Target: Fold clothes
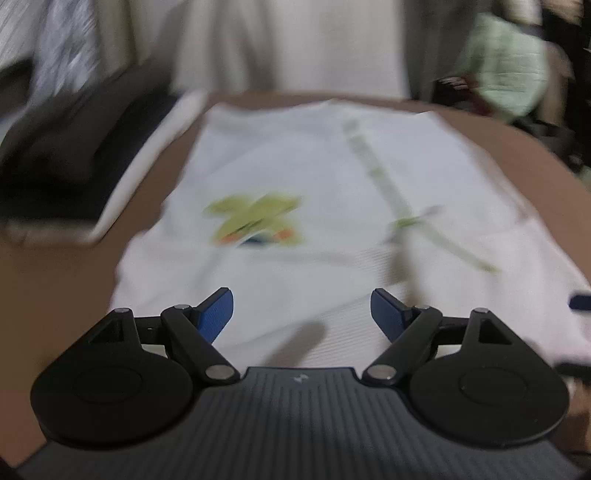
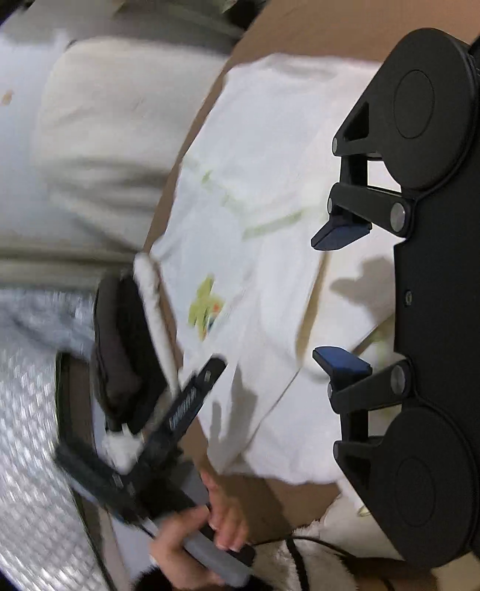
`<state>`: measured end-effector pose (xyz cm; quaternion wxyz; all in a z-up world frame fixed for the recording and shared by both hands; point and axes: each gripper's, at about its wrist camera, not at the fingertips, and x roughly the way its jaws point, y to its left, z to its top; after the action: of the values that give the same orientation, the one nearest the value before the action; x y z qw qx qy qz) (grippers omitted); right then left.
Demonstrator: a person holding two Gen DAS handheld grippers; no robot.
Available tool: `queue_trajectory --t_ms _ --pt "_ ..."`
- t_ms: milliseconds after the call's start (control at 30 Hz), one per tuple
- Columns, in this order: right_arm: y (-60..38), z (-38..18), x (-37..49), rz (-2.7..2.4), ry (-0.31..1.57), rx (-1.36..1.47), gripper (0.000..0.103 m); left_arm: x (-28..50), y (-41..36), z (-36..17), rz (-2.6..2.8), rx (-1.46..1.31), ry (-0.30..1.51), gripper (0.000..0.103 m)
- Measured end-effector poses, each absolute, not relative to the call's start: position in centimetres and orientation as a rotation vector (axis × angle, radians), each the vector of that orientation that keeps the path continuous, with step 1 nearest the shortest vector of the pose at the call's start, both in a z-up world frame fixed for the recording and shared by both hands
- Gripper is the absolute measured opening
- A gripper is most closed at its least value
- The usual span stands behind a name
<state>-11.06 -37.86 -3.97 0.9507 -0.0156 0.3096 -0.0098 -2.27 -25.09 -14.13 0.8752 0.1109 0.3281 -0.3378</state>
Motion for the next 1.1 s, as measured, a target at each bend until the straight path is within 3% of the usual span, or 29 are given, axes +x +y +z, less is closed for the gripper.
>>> queue_trajectory --t_ms 167,333,500,567,600,633,700,833,933,967,1000,1033,1100 --pt "-42.0 -5.6 -15.8 -0.241 0.671 -0.005 0.065 -5.6 -27.2 -13.2 -1.006 0.205 0.619 0.087" --pt "-44.5 -7.6 -18.8 -0.331 0.734 0.017 0.065 -7.0 -31.7 -15.3 -1.01 0.386 0.608 0.092" --pt "-46.3 -8.7 -18.3 -0.329 0.71 0.079 0.065 -4.8 -35.5 -18.9 -0.916 0.397 0.773 0.092" --pt "-46.8 -9.1 -17.4 -0.336 0.703 0.083 0.065 -5.5 -35.7 -19.6 -0.872 0.48 0.723 0.074" --pt "-47.1 -9.2 -17.2 -0.34 0.701 0.08 0.064 -6.1 -35.6 -19.7 -0.853 0.523 0.682 0.046" --pt "-47.3 -9.2 -16.9 -0.344 0.699 0.076 0.062 -6.8 -35.2 -19.3 -0.849 0.555 0.643 0.027" --pt "-47.5 -8.7 -17.0 -0.373 0.656 0.064 0.044 -7.9 -34.1 -18.1 -0.839 0.58 0.578 0.013" --pt "-47.6 -8.8 -18.1 -0.437 0.613 0.087 0.016 -7.2 -29.7 -14.9 -0.756 0.359 0.56 0.013" --pt "-47.5 -9.3 -19.1 -0.484 0.622 0.111 0.011 -5.4 -25.7 -13.6 -0.617 0.088 0.622 0.019" --pt "-47.4 -9.5 -19.4 -0.499 0.625 0.12 0.007 -4.9 -24.8 -14.2 -0.54 0.059 0.689 0.028" --pt "-47.4 -9.7 -19.8 -0.514 0.628 0.128 0.006 -4.3 -23.9 -14.7 -0.462 0.03 0.756 0.054" --pt "-47.3 -9.9 -20.1 -0.529 0.631 0.136 0.006 -3.9 -23.1 -15.3 -0.4 0.004 0.817 0.062" --pt "-47.0 -10.0 -20.6 -0.539 0.634 0.138 0.006 -3.3 -22.0 -16.5 -0.404 -0.026 0.912 0.062"
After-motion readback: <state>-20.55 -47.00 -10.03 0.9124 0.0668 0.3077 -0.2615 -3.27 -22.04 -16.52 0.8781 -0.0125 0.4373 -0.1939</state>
